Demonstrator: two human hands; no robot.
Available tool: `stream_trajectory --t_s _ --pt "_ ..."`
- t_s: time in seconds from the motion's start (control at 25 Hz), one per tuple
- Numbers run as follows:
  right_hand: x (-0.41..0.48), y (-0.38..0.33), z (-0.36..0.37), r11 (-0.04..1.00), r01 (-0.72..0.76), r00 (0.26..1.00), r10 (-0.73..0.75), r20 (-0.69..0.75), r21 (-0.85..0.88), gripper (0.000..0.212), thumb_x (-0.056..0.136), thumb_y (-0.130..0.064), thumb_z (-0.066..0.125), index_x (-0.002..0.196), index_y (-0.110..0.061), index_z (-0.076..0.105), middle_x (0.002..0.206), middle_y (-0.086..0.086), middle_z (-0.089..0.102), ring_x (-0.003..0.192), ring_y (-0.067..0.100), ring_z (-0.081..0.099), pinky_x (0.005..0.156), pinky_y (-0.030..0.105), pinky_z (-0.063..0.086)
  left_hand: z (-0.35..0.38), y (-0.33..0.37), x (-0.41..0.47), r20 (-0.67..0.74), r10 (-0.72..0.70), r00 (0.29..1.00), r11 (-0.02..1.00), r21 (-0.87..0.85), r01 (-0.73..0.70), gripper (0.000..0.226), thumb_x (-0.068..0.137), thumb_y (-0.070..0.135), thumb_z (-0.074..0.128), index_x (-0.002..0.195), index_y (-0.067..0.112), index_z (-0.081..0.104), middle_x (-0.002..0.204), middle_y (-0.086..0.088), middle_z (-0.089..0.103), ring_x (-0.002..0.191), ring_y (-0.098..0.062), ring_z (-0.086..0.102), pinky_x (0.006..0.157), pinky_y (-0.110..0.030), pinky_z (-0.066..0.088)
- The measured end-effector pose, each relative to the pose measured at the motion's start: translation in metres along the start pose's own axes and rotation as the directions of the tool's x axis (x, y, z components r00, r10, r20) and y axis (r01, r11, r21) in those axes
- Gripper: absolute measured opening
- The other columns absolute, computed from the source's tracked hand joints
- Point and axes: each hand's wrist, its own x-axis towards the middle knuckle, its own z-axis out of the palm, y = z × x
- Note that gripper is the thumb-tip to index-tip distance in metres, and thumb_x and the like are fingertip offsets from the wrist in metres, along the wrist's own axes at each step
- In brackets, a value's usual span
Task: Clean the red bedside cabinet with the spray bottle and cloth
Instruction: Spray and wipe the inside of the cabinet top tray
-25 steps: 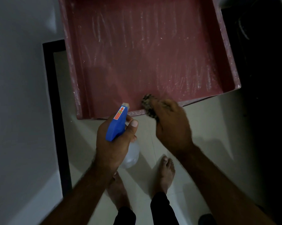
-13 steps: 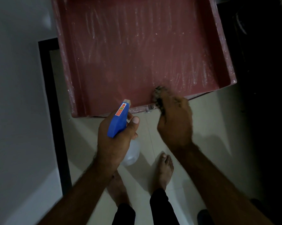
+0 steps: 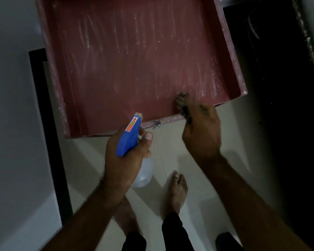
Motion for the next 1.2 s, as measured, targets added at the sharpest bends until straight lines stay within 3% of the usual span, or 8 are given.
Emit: stream_trajectory --t_s 0.08,0.2,0.36,0.52,0.68,0.84,1.0,1.2 --pt "-0.003 -0.002 0.002 0.999 -0.046 0.999 0.046 -0.014 -0.01 0.068 0.083 0.007 0.065 0.147 -0.017 0.059 0.118 0.014 0.07 0.107 0.032 0.059 0.087 0.044 0.055 0.004 0.001 0.001 0.006 -0.004 1.0 1.0 0.006 0.004 0.02 0.089 0.021 0.073 0.096 0.003 0.066 0.074 -0.011 0.07 0.06 -0.02 0.069 0.061 -0.015 0.052" --pt "-0.006 -0.001 0.0 0.982 0.187 0.976 -0.185 0.116 -0.003 0.076 0.075 0.01 0.069 0.146 -0.015 0.058 0.114 0.011 0.071 0.108 0.031 0.057 0.082 0.046 0.055 0.008 0.003 0.003 0.006 -0.001 1.0 1.0 -0.004 0.001 0.021 0.089 0.021 0.074 0.095 0.004 0.066 0.074 -0.013 0.07 0.06 -0.022 0.07 0.062 -0.02 0.053" --pt "0.001 0.003 -0.002 0.997 -0.079 0.996 0.078 -0.052 -0.021 0.066 0.083 0.008 0.066 0.144 -0.015 0.06 0.115 0.013 0.072 0.105 0.032 0.06 0.082 0.047 0.057 0.012 0.006 0.003 0.013 -0.018 1.0 1.0 -0.017 0.018 0.023 0.089 0.024 0.073 0.098 0.004 0.065 0.074 -0.018 0.067 0.062 -0.026 0.071 0.062 -0.019 0.053" --pt "0.0 0.007 -0.005 0.98 0.199 0.972 -0.197 0.126 -0.003 0.07 0.079 0.008 0.069 0.145 -0.014 0.059 0.114 0.014 0.071 0.106 0.031 0.059 0.081 0.046 0.057 0.016 0.008 0.003 0.03 -0.003 1.0 1.0 -0.011 0.003 0.024 0.088 0.024 0.073 0.098 0.004 0.065 0.074 -0.012 0.068 0.062 -0.025 0.071 0.062 -0.02 0.055" --pt "0.003 0.013 -0.011 0.982 -0.176 0.981 0.169 -0.09 -0.071 0.061 0.087 0.003 0.065 0.146 -0.011 0.057 0.122 0.023 0.066 0.105 0.037 0.063 0.087 0.045 0.058 0.016 0.009 0.003 0.04 0.0 0.999 1.0 -0.021 0.001 0.025 0.089 0.025 0.072 0.099 0.003 0.064 0.074 -0.014 0.067 0.063 -0.026 0.07 0.062 -0.02 0.054" --pt "-0.001 0.011 -0.01 0.983 0.166 0.98 -0.156 0.122 -0.082 0.066 0.08 0.007 0.068 0.143 -0.01 0.059 0.121 0.017 0.07 0.11 0.035 0.06 0.085 0.048 0.058 0.02 0.011 0.001 0.034 -0.01 0.999 1.0 -0.001 0.01 0.026 0.088 0.027 0.072 0.098 0.004 0.065 0.073 -0.014 0.069 0.062 -0.022 0.071 0.062 -0.018 0.053" --pt "0.011 0.028 -0.023 0.969 -0.19 0.981 0.184 -0.052 -0.16 0.058 0.089 -0.002 0.062 0.147 -0.011 0.057 0.126 0.026 0.064 0.105 0.041 0.064 0.085 0.047 0.058 0.025 0.014 0.002 0.053 -0.013 0.998 1.0 -0.008 0.014 0.024 0.089 0.024 0.072 0.098 0.003 0.065 0.073 -0.018 0.068 0.063 -0.024 0.07 0.062 -0.018 0.053" --pt "0.008 0.025 -0.025 0.991 0.046 0.997 -0.037 0.07 -0.127 0.054 0.09 -0.001 0.066 0.143 -0.01 0.06 0.128 0.019 0.068 0.11 0.034 0.063 0.087 0.044 0.058 0.035 0.018 0.004 0.05 -0.016 0.999 1.0 -0.021 0.017 0.026 0.088 0.025 0.073 0.098 0.003 0.064 0.073 -0.017 0.067 0.063 -0.027 0.07 0.062 -0.02 0.054"
